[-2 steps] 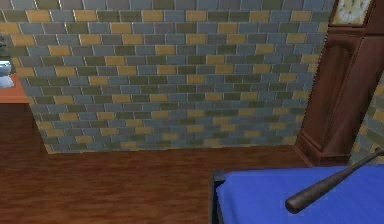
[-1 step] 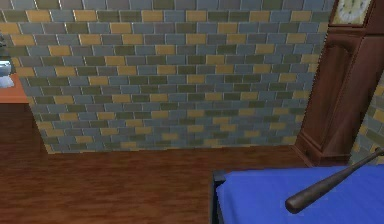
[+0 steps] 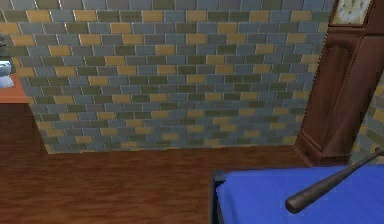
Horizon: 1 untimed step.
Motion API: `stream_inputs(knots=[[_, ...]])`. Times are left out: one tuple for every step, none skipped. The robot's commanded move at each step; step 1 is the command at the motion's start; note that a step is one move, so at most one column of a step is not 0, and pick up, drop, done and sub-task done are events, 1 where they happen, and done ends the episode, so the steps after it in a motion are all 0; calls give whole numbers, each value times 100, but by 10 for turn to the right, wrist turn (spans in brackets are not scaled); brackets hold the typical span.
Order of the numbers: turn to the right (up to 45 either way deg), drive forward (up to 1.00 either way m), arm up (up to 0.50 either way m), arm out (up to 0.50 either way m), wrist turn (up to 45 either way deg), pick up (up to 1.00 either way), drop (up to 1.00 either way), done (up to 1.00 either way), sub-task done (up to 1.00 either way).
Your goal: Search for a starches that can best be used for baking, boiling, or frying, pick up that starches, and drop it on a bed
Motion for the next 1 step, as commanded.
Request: stream_inputs(knots=[[0, 0, 0, 0, 0, 0, 0, 100, 0]])
